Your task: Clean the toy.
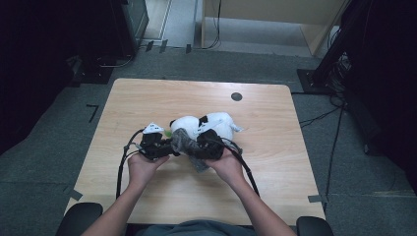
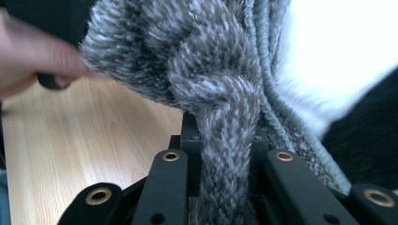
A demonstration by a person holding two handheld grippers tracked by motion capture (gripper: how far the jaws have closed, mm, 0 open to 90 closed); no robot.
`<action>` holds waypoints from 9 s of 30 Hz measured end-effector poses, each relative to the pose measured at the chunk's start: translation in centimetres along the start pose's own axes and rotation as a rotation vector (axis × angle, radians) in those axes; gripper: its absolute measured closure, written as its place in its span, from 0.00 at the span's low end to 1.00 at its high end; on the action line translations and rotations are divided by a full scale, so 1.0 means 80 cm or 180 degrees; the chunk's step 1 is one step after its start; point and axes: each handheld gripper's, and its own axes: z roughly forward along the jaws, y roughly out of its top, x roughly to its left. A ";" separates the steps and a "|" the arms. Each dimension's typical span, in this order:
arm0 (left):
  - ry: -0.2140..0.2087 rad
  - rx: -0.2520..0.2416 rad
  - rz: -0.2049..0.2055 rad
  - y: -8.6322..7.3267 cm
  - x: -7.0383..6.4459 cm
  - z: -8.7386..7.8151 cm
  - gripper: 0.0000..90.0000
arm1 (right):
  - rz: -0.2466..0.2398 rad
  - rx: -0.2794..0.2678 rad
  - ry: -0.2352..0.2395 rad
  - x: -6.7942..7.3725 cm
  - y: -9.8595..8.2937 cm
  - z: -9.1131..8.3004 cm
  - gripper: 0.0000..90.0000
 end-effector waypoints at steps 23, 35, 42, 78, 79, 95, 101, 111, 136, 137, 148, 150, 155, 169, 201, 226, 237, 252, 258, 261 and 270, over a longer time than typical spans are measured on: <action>-0.0008 0.0002 0.0000 0.000 0.001 -0.001 0.77 | 0.0283 0.0437 -0.0069 -0.039 -0.060 -0.045 0.86; -0.0025 0.0012 -0.0002 0.001 0.002 -0.001 0.77 | 0.0545 0.0421 -0.0137 -0.070 -0.084 -0.081 0.86; -0.0021 0.0013 -0.0013 0.001 0.002 -0.001 0.77 | 0.0661 0.0350 -0.0235 -0.086 -0.090 -0.107 0.85; -0.0088 -0.0046 -0.0037 -0.001 0.003 -0.001 0.74 | 0.0612 -0.0489 -0.0671 -0.099 -0.024 -0.118 0.85; -0.0088 -0.0055 -0.0024 -0.001 0.003 -0.001 0.73 | 0.0603 -0.0490 -0.0667 -0.100 -0.025 -0.118 0.85; -0.0239 0.0056 0.0237 0.026 0.020 -0.017 0.41 | 0.0576 -0.0480 -0.0624 -0.107 -0.028 -0.116 0.86; -0.0291 0.0014 0.0274 0.039 0.029 -0.020 0.39 | 0.0546 -0.0457 -0.0626 -0.107 -0.028 -0.116 0.86; -0.0405 0.0005 0.0446 0.057 0.049 -0.012 0.34 | 0.0533 -0.0450 -0.0622 -0.108 -0.027 -0.116 0.85; -0.0666 0.0007 0.0618 0.054 0.074 0.035 0.13 | 0.0432 -0.0373 -0.0554 -0.113 -0.026 -0.106 0.85; -0.0666 0.0016 0.0621 0.053 0.074 0.036 0.10 | 0.0422 -0.0379 -0.0551 -0.114 -0.027 -0.104 0.85; -0.0778 0.0063 0.0617 0.047 0.076 0.052 0.00 | 0.0415 -0.0458 -0.0508 -0.120 -0.031 -0.099 0.85; -0.0813 0.0111 0.0656 0.045 0.074 0.054 0.00 | 0.0403 -0.0483 -0.0511 -0.121 -0.031 -0.097 0.85; -0.0833 0.0204 0.0743 0.042 0.070 0.059 0.00 | 0.0340 -0.0531 -0.0550 -0.119 -0.030 -0.092 0.85; -0.1106 0.0178 0.0796 0.027 0.062 0.061 0.16 | 0.0255 -0.0649 -0.0733 -0.111 -0.027 -0.084 0.85; -0.0646 -0.0418 -0.0067 0.061 -0.014 0.011 0.55 | 0.0267 -0.0994 -0.0620 -0.050 0.015 -0.130 0.85; -0.0454 -0.0377 -0.0457 0.059 -0.007 0.011 0.55 | -0.0014 -0.0732 -0.0141 0.012 0.006 -0.043 0.87; -0.0402 -0.0297 -0.0396 0.059 -0.015 0.019 0.55 | -0.0076 -0.0683 -0.0066 0.005 -0.010 -0.043 0.87; -0.0474 -0.0489 -0.0673 0.062 -0.008 0.008 0.55 | -0.0134 -0.0552 0.0071 0.016 -0.012 -0.023 0.86; -0.0595 -0.0623 -0.0804 0.066 -0.007 0.001 0.55 | -0.0347 -0.0517 -0.0050 0.018 -0.023 -0.001 0.86; -0.0717 -0.0685 -0.0913 0.068 -0.004 -0.005 0.55 | -0.0361 -0.0567 -0.0177 0.014 -0.028 0.003 0.87; -0.0730 -0.0699 -0.0916 0.068 0.001 -0.010 0.55 | 0.0076 -0.0468 -0.0380 -0.033 -0.042 -0.002 0.87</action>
